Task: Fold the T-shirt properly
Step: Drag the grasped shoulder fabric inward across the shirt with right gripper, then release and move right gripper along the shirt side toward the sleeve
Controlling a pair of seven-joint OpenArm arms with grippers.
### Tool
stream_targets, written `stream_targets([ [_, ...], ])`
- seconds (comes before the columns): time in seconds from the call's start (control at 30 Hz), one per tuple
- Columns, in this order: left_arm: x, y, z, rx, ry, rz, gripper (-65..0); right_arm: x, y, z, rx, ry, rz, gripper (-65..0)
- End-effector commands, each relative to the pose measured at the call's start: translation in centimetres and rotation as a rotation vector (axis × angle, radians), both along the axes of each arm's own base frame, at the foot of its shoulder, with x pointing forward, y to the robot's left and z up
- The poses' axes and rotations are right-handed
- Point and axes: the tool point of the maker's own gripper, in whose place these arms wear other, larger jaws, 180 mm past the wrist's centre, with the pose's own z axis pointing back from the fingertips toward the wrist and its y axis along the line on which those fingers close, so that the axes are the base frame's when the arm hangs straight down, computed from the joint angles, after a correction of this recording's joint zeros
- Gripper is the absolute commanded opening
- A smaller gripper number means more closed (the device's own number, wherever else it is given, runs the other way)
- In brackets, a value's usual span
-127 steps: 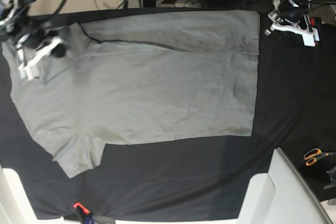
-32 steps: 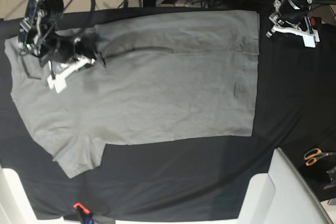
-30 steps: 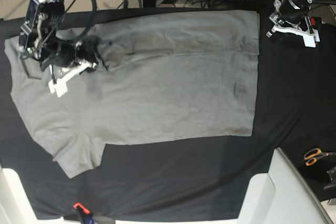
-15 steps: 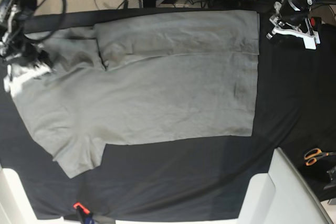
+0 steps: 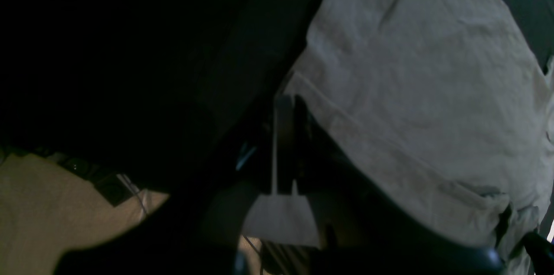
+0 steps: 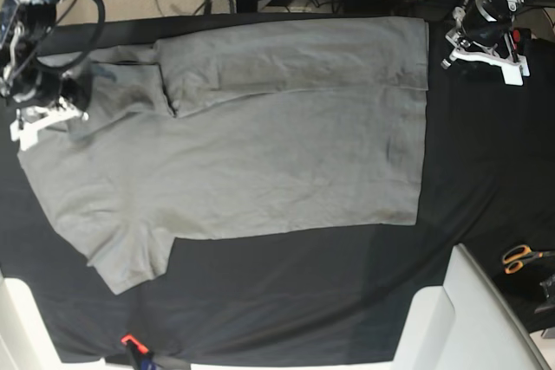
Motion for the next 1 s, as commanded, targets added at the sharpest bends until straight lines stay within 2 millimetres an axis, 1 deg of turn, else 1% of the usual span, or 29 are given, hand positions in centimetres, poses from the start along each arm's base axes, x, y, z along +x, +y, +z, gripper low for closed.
stream_targets([
  [0.0, 0.4, 0.6, 0.8, 0.02, -0.025, -0.002, -65.0, 1.6, -1.3, 0.9, -0.024, -0.054, -0.012, -64.8],
  [0.13, 0.4, 0.6, 0.8, 0.02, -0.025, -0.002, -65.0, 2.5, -2.8, -0.4, -0.024, -0.059, -0.059, -64.8],
  [0.2, 0.4, 0.6, 0.8, 0.02, -0.025, -0.002, -65.0, 2.8, -3.8, -0.5, -0.042, -0.075, -0.078, -64.8],
  [0.3, 0.4, 0.6, 0.8, 0.02, -0.025, -0.002, -65.0, 3.3, -4.9, 0.0, -0.071, -0.101, -0.087, -64.8],
  [0.37, 0.4, 0.6, 0.8, 0.02, -0.025, -0.002, -65.0, 3.7, -5.4, 0.9, -0.094, -0.124, -0.082, -64.8],
  [0.43, 0.4, 0.6, 0.8, 0.02, -0.025, -0.002, -65.0, 4.1, -5.9, 2.4, -0.129, -0.163, -0.073, -64.8],
  [0.53, 0.5, 0.6, 0.9, 0.023, -0.029, -0.005, -65.0, 5.2, -6.7, 5.9, -0.205, -0.26, -0.056, -64.4],
  [0.6, 0.7, 1.0, 1.2, 0.037, -0.03, -0.013, -65.0, 6.5, -7.3, 8.0, -0.247, -0.327, -0.054, -64.1],
  [0.63, 0.9, 1.3, 1.4, 0.047, -0.031, -0.023, -65.0, 7.4, -7.6, 8.9, -0.26, -0.365, -0.057, -64.1],
  [0.67, 1.3, 1.7, 1.7, 0.059, -0.037, -0.033, -65.0, 8.5, -8.4, 10.0, -0.286, -0.408, -0.056, -63.9],
  [0.7, 2.4, 2.2, 2.2, 0.074, -0.057, -0.039, -65.0, 9.5, -9.4, 10.5, -0.298, -0.435, -0.06, -63.2],
  [0.73, 2.9, 2.8, 2.4, 0.093, -0.058, -0.044, -65.0, 10.2, -10.3, 10.3, -0.298, -0.449, -0.069, -60.9],
  [0.8, 4.2, 4.4, 2.8, 0.172, -0.049, -0.069, -55.3, 12.4, -11.5, 9.9, -0.284, -0.472, -0.073, -55.5],
  [0.83, 5.2, 5.3, 3.2, 0.22, -0.049, -0.079, -50.0, 13.3, -12.4, 9.6, -0.291, -0.473, -0.07, -52.1],
  [0.87, 5.9, 6.1, 3.3, 0.264, -0.041, -0.087, -45.4, 14.0, -12.9, 9.1, -0.298, -0.467, -0.058, -48.8],
  [0.9, 6.4, 6.7, 3.4, 0.305, -0.031, -0.093, -41.6, 14.6, -13.2, 8.6, -0.308, -0.46, -0.043, -45.5],
  [0.97, 7.7, 8.1, 3.7, 0.392, -0.009, -0.103, -31.8, 15.5, -13.4, 7.5, -0.329, -0.444, -0.015, -37.7],
])
